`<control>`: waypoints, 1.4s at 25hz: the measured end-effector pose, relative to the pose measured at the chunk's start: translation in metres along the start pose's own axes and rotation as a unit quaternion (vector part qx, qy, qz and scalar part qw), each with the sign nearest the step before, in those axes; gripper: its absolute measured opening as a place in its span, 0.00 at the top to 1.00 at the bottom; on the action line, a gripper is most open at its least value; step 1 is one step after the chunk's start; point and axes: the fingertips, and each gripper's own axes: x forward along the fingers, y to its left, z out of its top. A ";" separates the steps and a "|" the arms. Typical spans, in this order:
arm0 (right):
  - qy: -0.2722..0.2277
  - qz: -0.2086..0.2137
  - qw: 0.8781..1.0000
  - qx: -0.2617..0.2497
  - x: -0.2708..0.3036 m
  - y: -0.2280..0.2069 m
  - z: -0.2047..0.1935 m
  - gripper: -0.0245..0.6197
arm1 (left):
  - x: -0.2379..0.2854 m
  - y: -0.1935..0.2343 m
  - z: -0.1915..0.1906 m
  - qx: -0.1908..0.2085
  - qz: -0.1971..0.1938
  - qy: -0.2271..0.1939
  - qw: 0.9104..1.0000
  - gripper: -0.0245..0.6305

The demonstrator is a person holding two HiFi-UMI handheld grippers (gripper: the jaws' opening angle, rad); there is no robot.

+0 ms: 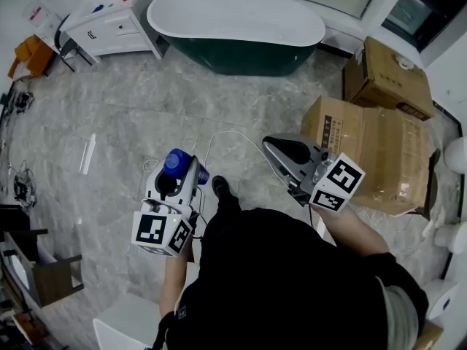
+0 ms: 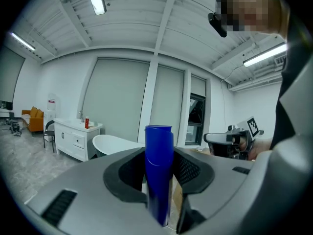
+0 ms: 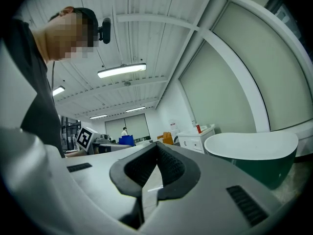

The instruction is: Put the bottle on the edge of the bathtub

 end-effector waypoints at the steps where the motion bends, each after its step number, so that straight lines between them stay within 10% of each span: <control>1: 0.001 0.000 1.000 -0.001 0.008 -0.007 0.001 0.92 | 0.006 0.008 0.000 0.000 0.000 0.000 1.000 0.72; 25: 0.032 0.065 0.997 0.022 0.263 -0.078 0.019 0.92 | 0.072 0.236 0.038 0.004 0.037 0.005 0.999 0.72; 35: 0.033 0.075 0.996 0.045 0.309 -0.172 0.032 0.92 | 0.166 0.279 0.035 -0.015 0.037 0.035 0.999 0.72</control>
